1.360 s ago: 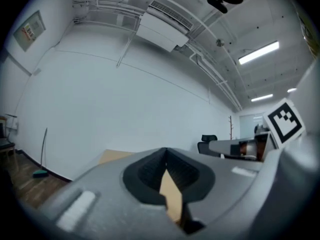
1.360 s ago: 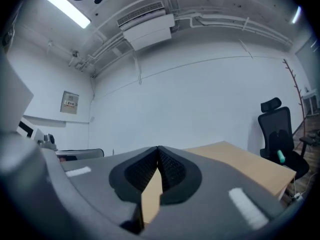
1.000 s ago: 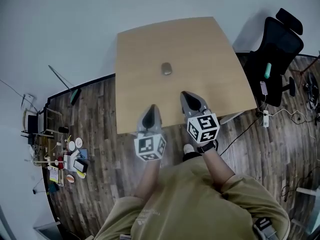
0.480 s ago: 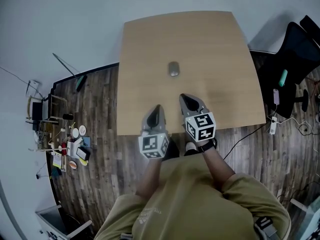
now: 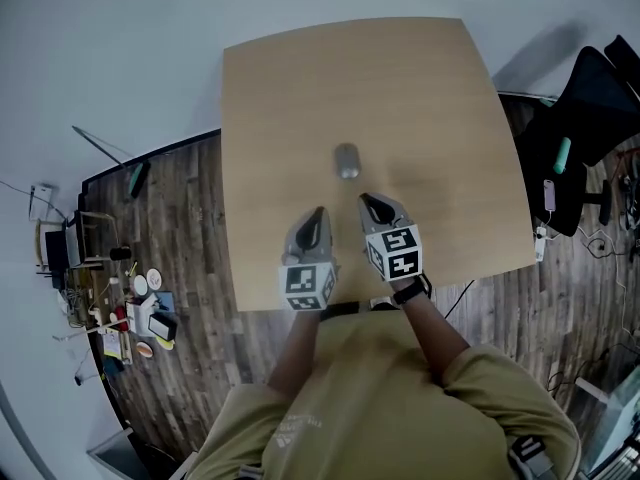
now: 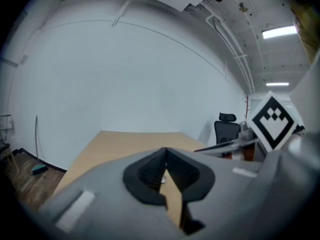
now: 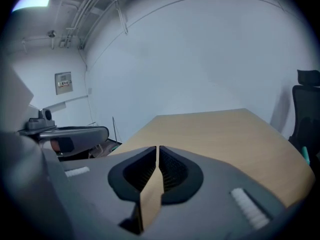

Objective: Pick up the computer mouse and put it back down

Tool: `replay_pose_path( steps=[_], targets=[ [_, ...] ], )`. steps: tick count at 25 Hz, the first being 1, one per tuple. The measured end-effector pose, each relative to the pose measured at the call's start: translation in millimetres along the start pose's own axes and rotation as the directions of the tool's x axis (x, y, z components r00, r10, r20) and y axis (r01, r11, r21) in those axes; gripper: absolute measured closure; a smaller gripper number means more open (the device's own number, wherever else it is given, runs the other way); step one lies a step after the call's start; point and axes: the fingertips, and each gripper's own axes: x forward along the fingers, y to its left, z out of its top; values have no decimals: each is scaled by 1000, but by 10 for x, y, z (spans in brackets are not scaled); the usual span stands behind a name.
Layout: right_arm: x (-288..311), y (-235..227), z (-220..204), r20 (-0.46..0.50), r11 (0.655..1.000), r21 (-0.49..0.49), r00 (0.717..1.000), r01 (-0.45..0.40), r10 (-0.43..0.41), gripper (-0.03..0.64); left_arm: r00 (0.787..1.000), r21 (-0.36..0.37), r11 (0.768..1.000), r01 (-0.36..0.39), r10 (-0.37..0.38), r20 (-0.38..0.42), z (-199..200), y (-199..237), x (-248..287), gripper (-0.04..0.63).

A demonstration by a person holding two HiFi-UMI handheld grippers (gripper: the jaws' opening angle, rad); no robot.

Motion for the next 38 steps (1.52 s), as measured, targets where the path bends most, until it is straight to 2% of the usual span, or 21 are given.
replay_pose_path(
  steps=[6, 10, 15, 17, 21, 27, 31, 38],
  targets=[
    [733, -295, -219, -121, 997, 47, 991, 64, -58, 546, 996, -37, 998, 49, -52, -68, -139, 311, 454, 594],
    [1206, -429, -466, -210, 994, 62, 975, 89, -74, 478, 993, -71, 997, 40, -47, -106, -309, 579, 676, 594],
    [1676, -621, -662, -289, 986, 80, 950, 148, -119, 360, 990, -100, 995, 23, -36, -135, -411, 887, 867, 594],
    [1826, -722, -722, -311, 980, 81, 939, 180, -147, 351, 989, -107, 994, 15, -31, -147, -440, 984, 934, 594],
    [2075, -859, -828, -351, 969, 87, 918, 230, -186, 278, 987, -123, 992, 7, -26, -158, -475, 1134, 1015, 594],
    [2297, -953, -978, -391, 952, 69, 886, 298, -249, 276, 985, -137, 990, 9, -32, -167, -535, 1247, 1061, 594],
    [2308, -981, -984, -402, 942, 33, 867, 334, -293, 307, 986, -143, 990, 7, -30, -164, -523, 1280, 1066, 594],
    [2124, -924, -933, -370, 949, 84, 894, 304, -254, 311, 991, -139, 990, -15, -4, -134, -423, 1315, 961, 594]
  ],
)
